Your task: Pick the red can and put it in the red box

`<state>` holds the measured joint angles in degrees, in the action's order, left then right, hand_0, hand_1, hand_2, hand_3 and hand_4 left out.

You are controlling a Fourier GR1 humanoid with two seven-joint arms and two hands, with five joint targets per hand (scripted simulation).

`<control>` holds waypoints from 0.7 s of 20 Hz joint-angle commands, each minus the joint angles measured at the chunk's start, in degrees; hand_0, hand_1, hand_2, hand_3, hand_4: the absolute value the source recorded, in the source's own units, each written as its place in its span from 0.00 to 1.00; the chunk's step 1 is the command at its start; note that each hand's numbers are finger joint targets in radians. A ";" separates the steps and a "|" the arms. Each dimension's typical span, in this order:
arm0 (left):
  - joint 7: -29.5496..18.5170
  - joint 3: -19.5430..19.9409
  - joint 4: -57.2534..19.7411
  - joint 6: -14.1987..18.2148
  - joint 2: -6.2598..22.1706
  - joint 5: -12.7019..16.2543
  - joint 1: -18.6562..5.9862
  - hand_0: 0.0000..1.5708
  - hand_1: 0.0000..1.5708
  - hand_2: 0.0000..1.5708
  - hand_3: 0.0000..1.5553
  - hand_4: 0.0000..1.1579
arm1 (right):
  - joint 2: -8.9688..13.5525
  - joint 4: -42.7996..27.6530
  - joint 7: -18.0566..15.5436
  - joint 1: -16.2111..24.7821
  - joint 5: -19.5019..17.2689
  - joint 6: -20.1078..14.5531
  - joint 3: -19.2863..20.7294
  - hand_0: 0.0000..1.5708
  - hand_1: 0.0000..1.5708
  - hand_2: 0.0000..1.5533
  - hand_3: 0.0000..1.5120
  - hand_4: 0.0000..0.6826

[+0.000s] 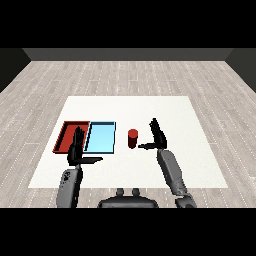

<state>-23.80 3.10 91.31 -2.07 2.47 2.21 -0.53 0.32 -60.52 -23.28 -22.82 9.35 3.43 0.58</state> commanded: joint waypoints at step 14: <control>-1.27 0.87 2.44 -3.65 0.85 3.55 3.64 0.00 0.00 0.00 0.00 0.00 | -0.32 15.24 -9.17 -7.68 12.23 -8.41 -11.61 0.00 0.00 0.00 0.00 0.00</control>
<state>-23.92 3.76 90.94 -3.67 2.67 4.35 -0.92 0.01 -48.66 -30.75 -27.96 17.65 -1.98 -7.98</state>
